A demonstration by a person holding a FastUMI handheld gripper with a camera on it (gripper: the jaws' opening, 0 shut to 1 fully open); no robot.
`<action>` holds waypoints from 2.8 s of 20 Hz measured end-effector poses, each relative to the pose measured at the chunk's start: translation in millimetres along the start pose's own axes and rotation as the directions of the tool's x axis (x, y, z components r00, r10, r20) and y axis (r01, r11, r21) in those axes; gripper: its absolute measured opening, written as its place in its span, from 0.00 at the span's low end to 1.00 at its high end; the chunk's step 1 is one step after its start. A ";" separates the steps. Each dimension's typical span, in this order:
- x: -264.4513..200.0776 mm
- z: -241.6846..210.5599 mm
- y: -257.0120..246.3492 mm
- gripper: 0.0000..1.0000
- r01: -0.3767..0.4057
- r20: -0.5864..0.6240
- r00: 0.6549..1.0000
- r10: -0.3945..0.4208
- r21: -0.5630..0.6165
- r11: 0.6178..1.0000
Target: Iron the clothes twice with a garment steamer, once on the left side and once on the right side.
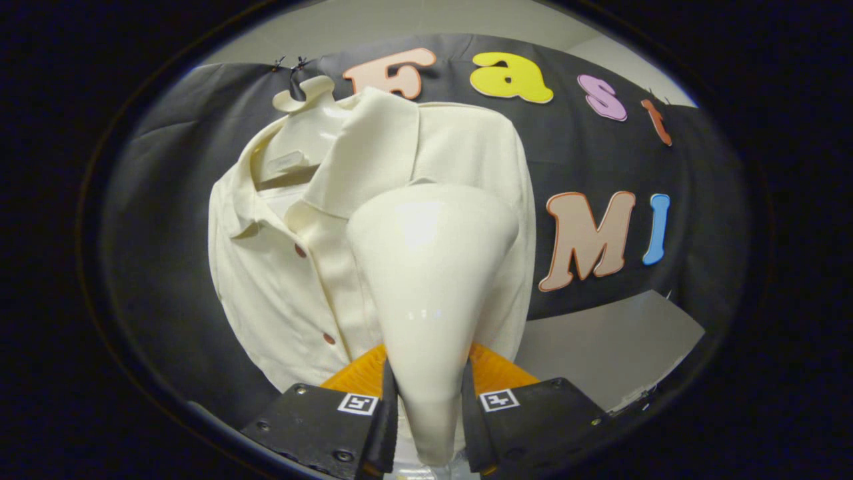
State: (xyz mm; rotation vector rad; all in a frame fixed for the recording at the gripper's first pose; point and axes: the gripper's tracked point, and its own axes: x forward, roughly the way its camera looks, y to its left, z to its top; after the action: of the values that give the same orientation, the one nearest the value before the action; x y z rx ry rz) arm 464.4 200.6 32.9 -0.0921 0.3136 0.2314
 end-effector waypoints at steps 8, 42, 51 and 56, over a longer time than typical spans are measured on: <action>21.4 -56.4 -8.7 0.41 0.025 -0.078 0.997 -0.027 -0.028 0.999; 79.7 -327.0 -41.9 0.42 0.081 -0.544 0.836 -0.074 -0.010 0.997; 63.5 -348.8 -39.7 0.42 0.058 -0.543 0.837 -0.072 -0.041 0.997; 38.5 -349.3 -30.8 0.42 0.053 -0.526 0.849 -0.052 -0.013 0.999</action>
State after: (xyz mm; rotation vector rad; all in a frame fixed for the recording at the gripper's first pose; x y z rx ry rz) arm 404.4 135.1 -308.5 -0.1629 0.8613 0.1472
